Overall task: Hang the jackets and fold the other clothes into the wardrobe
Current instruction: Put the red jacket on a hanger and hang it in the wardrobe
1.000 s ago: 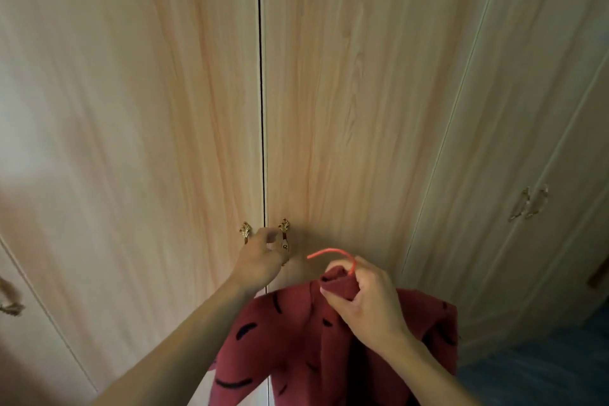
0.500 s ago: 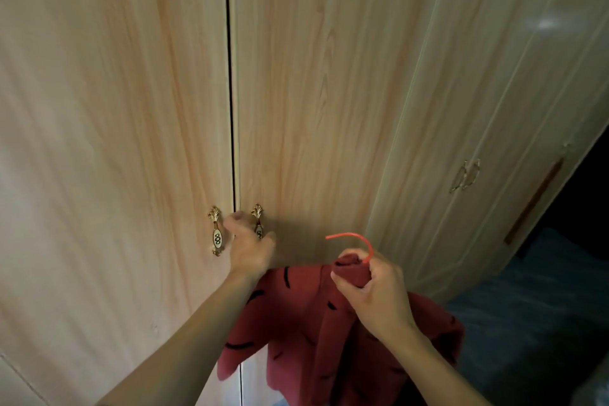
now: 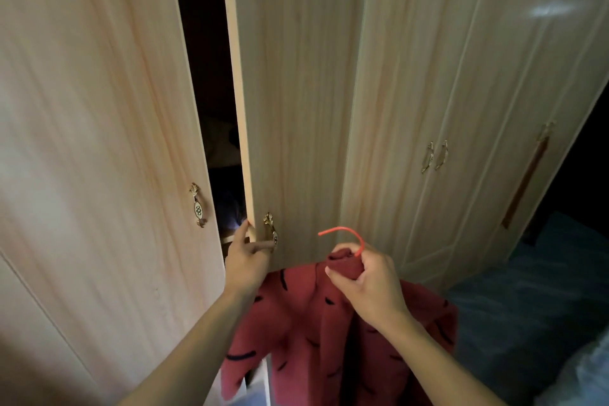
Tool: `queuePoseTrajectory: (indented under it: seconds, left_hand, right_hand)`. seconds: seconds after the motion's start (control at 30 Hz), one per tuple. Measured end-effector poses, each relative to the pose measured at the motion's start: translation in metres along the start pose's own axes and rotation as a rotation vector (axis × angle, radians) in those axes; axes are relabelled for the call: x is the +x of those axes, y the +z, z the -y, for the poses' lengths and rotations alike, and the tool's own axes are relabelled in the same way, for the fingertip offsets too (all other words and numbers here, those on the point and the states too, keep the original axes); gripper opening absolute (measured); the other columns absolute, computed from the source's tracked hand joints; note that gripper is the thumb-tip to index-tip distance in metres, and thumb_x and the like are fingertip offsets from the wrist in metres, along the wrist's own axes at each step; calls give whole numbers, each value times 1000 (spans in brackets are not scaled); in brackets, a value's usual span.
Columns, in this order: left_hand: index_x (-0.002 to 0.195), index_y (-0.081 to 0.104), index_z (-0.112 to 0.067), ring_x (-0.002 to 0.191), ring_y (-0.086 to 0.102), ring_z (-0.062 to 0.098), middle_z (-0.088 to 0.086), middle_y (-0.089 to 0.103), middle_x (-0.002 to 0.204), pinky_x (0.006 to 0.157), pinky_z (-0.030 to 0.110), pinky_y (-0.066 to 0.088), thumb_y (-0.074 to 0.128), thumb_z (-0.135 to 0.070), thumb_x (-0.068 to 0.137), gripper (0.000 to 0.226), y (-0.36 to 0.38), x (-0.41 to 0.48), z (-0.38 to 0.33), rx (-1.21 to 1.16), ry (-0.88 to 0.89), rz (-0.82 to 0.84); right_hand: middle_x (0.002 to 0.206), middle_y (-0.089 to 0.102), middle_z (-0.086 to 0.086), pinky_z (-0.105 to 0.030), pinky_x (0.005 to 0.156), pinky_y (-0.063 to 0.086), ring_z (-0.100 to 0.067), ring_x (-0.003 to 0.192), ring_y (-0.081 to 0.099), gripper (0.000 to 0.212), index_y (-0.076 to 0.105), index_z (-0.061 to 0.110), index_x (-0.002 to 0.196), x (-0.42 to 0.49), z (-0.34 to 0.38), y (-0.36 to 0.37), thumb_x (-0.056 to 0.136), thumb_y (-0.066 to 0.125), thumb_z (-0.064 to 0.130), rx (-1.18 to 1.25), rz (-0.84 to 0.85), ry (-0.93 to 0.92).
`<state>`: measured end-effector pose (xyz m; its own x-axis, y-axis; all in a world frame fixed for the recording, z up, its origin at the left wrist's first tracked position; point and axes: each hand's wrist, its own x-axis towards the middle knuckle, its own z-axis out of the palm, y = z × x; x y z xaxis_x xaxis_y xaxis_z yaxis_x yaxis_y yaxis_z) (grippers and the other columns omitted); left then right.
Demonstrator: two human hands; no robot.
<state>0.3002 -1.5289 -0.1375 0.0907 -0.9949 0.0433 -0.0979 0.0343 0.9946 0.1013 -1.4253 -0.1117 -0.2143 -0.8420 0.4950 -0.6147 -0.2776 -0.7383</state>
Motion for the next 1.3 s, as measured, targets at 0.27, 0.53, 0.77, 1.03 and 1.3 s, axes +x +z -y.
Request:
queuePoseTrajectory:
  seconds: [0.27, 0.53, 0.77, 1.03, 1.3]
  left_hand:
    - [105, 67, -18, 60, 52, 16, 5, 59, 67, 67, 29, 42, 43, 5, 87, 38, 22, -51, -29, 190, 135, -12]
    - [113, 67, -26, 116, 64, 31, 4, 71, 118, 103, 47, 48, 49, 15, 83, 54, 76, -94, -35, 242, 176, 346]
    - [140, 46, -5, 69, 66, -7, 5, 58, 125, 57, 10, 49, 40, 19, 94, 52, 157, -100, -59, 38, 18, 729]
    - [147, 43, -13, 89, 67, -4, 3, 56, 138, 63, 13, 51, 42, 11, 95, 57, 199, -86, -56, 39, 55, 870]
    - [131, 56, -16, 99, 60, 6, 4, 61, 126, 79, 10, 45, 61, 1, 92, 43, 178, -105, -70, 29, 224, 843]
  right_hand:
    - [86, 70, 21, -31, 75, 56, -1, 81, 68, 21, 69, 33, 85, -56, -5, -49, 66, 77, 36, 56, -6, -8]
    - [84, 71, 21, -28, 75, 56, 0, 80, 68, 22, 71, 32, 85, -69, -5, -81, 65, 80, 32, 42, -47, 59]
    - [81, 71, 18, -35, 73, 57, -1, 77, 68, 27, 71, 31, 84, -65, -14, -108, 62, 74, 46, -32, -174, 152]
    - [89, 72, 15, -36, 79, 55, -1, 86, 68, 25, 72, 29, 89, -66, -15, -135, 67, 78, 40, -147, -255, 185]
    - [88, 70, 19, -34, 78, 55, 1, 85, 66, 23, 71, 30, 88, -73, -10, -142, 68, 82, 34, -218, -287, 182]
